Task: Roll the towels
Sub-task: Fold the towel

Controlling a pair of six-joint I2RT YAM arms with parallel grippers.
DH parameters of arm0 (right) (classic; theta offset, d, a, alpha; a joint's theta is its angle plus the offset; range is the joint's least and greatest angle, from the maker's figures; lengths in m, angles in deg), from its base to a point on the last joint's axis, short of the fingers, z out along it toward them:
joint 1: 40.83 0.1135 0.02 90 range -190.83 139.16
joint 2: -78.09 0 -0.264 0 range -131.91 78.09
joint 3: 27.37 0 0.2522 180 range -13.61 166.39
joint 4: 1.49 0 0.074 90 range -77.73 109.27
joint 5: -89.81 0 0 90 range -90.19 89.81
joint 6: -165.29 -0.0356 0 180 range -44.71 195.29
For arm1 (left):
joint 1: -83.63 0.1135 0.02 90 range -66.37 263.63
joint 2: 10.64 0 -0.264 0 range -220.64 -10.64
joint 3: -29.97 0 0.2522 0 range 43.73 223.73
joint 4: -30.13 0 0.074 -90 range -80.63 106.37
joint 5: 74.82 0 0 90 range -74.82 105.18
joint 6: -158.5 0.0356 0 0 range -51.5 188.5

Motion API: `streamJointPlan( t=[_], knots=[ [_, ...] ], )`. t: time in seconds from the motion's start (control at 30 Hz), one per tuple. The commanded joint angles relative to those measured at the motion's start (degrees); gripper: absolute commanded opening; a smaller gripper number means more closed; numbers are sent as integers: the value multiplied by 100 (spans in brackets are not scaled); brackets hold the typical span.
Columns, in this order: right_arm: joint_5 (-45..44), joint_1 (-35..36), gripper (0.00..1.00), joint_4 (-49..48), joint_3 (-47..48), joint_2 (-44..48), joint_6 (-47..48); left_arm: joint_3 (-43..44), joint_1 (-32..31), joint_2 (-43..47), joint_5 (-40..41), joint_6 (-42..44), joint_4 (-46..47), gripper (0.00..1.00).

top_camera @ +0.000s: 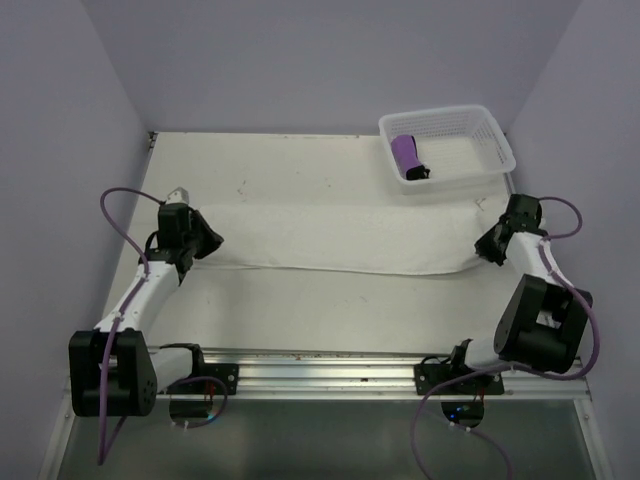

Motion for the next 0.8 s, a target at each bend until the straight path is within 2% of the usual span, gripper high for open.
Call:
streamJointPlan(
  t=[0.0, 0.4, 0.57, 0.77],
  knots=[
    [-611, -18, 0, 422, 122, 617, -54, 225, -31, 185, -267, 66, 94, 0],
    [-1005, -440, 0, 1011, 543, 1321, -55, 181, -31, 493, -593, 48, 15, 0],
    [-1507, -484, 0, 1161, 570, 2155, -300, -74, -31, 397, -830, -57, 252, 0],
    [-1631, -581, 0, 1434, 1053, 2420, -441, -117, -181, 502, -734, 92, 138, 0]
  ],
)
